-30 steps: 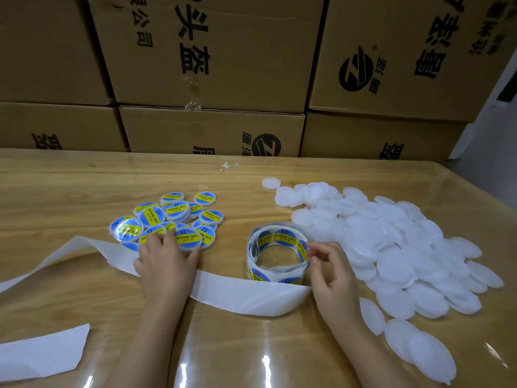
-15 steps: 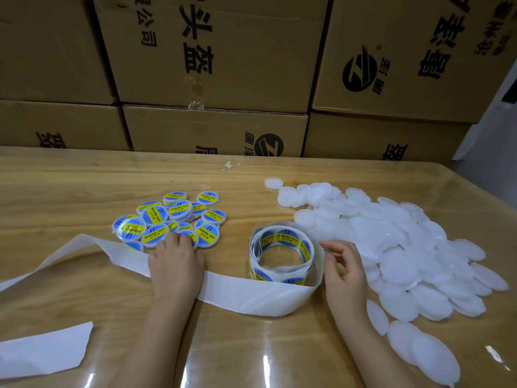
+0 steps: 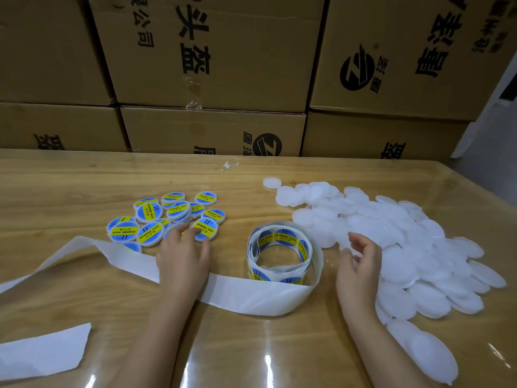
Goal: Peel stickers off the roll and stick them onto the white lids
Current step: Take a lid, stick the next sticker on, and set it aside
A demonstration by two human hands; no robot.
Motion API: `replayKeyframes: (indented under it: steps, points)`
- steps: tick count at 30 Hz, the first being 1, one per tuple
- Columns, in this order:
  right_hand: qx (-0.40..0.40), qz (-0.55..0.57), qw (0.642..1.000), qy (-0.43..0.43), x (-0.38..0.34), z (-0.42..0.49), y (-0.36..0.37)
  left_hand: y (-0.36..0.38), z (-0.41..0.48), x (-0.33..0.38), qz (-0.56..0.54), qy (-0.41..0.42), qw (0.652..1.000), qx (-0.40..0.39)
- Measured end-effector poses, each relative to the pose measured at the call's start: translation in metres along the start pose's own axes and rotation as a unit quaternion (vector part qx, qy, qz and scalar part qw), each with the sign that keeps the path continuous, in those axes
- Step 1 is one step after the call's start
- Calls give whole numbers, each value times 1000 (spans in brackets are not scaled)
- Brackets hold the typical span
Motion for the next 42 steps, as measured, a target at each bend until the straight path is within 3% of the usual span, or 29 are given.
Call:
replayKeyframes:
  steps: [3,5,8,11,16,23,28,31,33,34,36,38,42]
  points:
    - [18,-72,997,-22,1,8,-7,0,-9,29,-244,26,969,20]
    - [34,-165,984,-54,0,10,-12,0,-21,52,-297,102,949,21]
    - [10,-282,959,-37,4,13,-14,9,-43,74,-247,246,937,-31]
    - [-41,-332,942,-3,10,15,-12,22,-61,81,-135,350,920,-112]
    - [-53,-346,937,-15,10,14,-11,28,-63,77,-27,390,910,-140]
    - [-7,-279,959,-49,5,14,-13,28,-59,71,-39,383,911,-144]
    - [-51,-42,997,-49,-11,8,-12,27,-56,68,-54,365,918,-147]
    - [-120,104,987,9,-21,2,-8,27,-57,70,-92,348,921,-147]
    - [-171,203,962,64,-23,0,-6,26,-59,75,-120,345,921,-132]
    - [-209,277,932,103,-23,-1,-6,26,-60,78,-129,346,921,-124]
    - [-308,417,837,177,-24,-3,-6,26,-62,83,-150,342,920,-119]
    - [-385,458,776,202,-25,-5,-5,26,-63,86,-183,322,920,-129]
    - [-461,451,737,202,-21,-14,0,22,-66,90,-253,294,915,-115]
Point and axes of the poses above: each hand's wrist, its own z-axis towards the middle knuckle, its own y-axis out of the palm, x = y × z, the point moved 3 cm from there along z, towards the middle knuckle, and after that the axes turned 7 degrees about -z, right-handed, at the moved point
